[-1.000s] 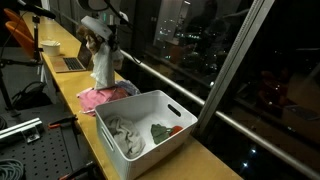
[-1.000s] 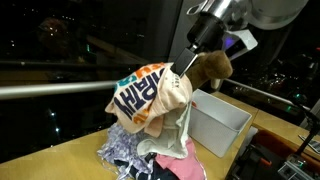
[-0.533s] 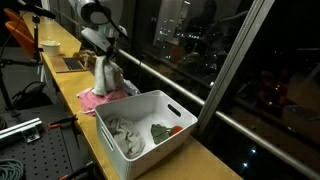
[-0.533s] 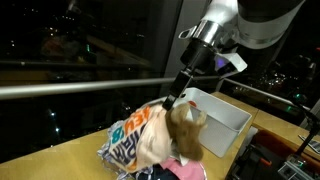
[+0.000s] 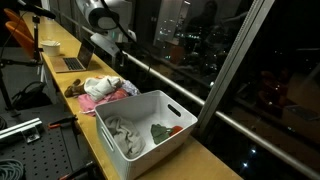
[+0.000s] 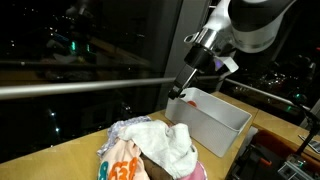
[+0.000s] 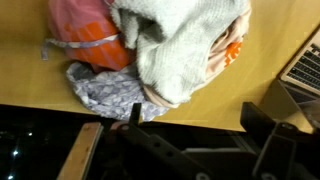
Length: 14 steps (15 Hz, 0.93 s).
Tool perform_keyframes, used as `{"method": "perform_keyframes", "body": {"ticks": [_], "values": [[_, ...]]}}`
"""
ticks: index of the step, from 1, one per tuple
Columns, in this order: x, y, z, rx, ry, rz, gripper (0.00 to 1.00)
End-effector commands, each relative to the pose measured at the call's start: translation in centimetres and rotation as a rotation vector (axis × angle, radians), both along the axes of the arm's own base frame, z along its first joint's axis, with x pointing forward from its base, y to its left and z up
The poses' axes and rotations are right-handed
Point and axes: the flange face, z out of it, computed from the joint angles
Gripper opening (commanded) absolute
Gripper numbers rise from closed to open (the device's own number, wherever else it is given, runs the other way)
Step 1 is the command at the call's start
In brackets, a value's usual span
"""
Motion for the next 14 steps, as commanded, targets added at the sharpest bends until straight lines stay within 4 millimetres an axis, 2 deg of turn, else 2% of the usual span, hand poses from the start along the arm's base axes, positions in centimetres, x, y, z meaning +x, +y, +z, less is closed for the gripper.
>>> {"method": "perform_keyframes", "body": {"ticks": [1,4,8,11,14], "values": [[1.2,-6.4,0.3,-0.052,-0.063,-0.044,1.0],[2.0,-13.8,-0.5,-0.12,-0.096,-0.098,1.0],[2.1,-22.6,-3.1,-0.209,-0.129,-0.165,1.0],[2.6,-27.2,-5.5,-0.246,-0.149,-0.21,1.0],[3.6,-29.4,-8.3,-0.25,-0.166,-0.251,1.0]]}}
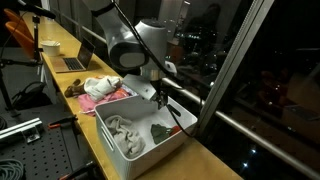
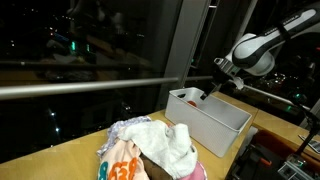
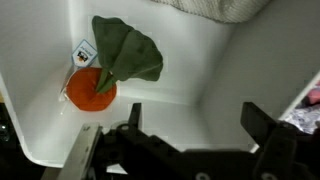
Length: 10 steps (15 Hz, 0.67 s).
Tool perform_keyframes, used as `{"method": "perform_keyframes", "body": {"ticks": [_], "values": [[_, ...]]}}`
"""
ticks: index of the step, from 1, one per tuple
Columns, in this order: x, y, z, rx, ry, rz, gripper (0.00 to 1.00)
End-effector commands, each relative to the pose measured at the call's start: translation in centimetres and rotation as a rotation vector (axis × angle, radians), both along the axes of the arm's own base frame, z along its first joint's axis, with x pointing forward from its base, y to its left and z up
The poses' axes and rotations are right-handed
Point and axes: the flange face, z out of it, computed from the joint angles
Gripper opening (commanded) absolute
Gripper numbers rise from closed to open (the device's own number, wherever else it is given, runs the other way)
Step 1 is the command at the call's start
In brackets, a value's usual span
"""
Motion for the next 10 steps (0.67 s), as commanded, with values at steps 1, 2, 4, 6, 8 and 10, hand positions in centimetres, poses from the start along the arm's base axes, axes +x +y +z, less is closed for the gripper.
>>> {"method": "perform_keyframes", "body": {"ticks": [1,2,4,6,8,10], "values": [[1.7,-2.0,-3.3,-0.024,-0.036,-0.02,1.0],[2.1,-2.7,-4.2,-0.026,-0.039,-0.032,1.0],[3.4,-4.1,-6.4,-0.039,-0.042,-0.048,1.0],[5.0,-5.1,-8.5,-0.042,-0.044,-0.069,1.0],[6.9,-5.8,-10.2,-0.04,-0.038,-0.085,1.0],[8.4,-6.4,-11.9,-0.035,-0.028,-0.109,1.0]]}}
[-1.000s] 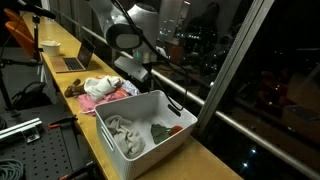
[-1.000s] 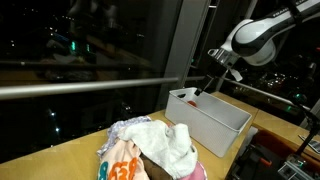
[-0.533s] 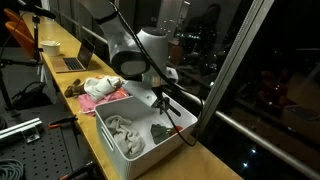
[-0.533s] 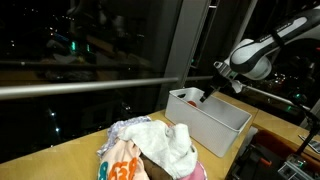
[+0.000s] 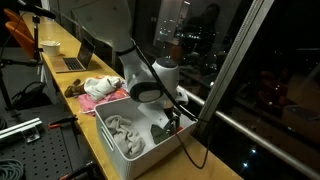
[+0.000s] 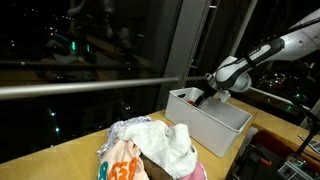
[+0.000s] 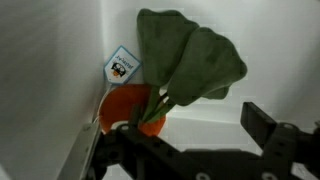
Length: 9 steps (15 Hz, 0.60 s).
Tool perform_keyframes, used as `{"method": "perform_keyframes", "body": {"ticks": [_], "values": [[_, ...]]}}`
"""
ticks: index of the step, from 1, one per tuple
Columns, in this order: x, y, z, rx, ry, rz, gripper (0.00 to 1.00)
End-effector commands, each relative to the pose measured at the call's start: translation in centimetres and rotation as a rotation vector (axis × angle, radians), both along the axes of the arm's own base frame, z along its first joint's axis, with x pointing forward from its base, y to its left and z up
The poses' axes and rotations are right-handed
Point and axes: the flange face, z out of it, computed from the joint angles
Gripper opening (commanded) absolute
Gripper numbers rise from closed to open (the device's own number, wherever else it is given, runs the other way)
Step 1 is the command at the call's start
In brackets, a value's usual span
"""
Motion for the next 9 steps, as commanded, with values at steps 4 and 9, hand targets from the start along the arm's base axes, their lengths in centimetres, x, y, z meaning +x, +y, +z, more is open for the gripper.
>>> {"method": "perform_keyframes", "body": {"ticks": [4,9], "values": [[5.1,-1.4,-5.3,-0.009,0.005,-0.06,1.0],[6.1,-3.3,-6.0,-0.02,0.03,-0.09,0.69]]}}
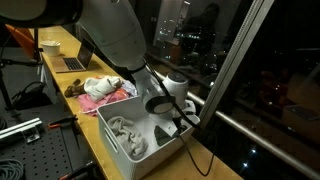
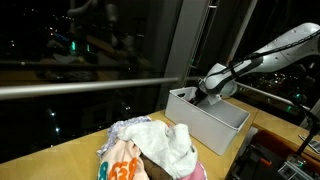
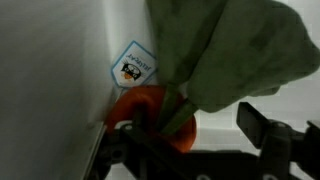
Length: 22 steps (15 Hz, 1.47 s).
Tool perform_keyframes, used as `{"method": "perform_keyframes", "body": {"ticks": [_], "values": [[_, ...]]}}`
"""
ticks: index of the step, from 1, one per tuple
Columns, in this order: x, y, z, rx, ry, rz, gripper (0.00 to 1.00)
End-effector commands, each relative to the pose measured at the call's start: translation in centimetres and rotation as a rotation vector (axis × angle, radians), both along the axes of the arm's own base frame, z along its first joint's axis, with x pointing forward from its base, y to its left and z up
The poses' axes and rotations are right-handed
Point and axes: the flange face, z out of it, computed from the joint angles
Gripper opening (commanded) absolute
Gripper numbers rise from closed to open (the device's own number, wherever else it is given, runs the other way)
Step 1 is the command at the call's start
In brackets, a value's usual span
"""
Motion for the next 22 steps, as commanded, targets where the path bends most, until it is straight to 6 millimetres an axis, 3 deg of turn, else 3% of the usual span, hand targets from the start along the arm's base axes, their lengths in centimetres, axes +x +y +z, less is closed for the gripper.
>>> {"method": "perform_keyframes", "body": {"ticks": [1,9,13,18,22], "values": [[1.2,-1.3,-1.1,-0.009,0.019,-0.018,0.61],[0.9,-1.8,0.2,-0.004,0.014,-0.025,0.01],[0.4,0.5,5.0,-0.002,-0.03,0.003,0.03],[-1.1,6.6,13.2,-0.018,-0.064,0.106,0.02],[-4.1,12.4,19.7,-0.038,-0.072,0.204,0.02]]}}
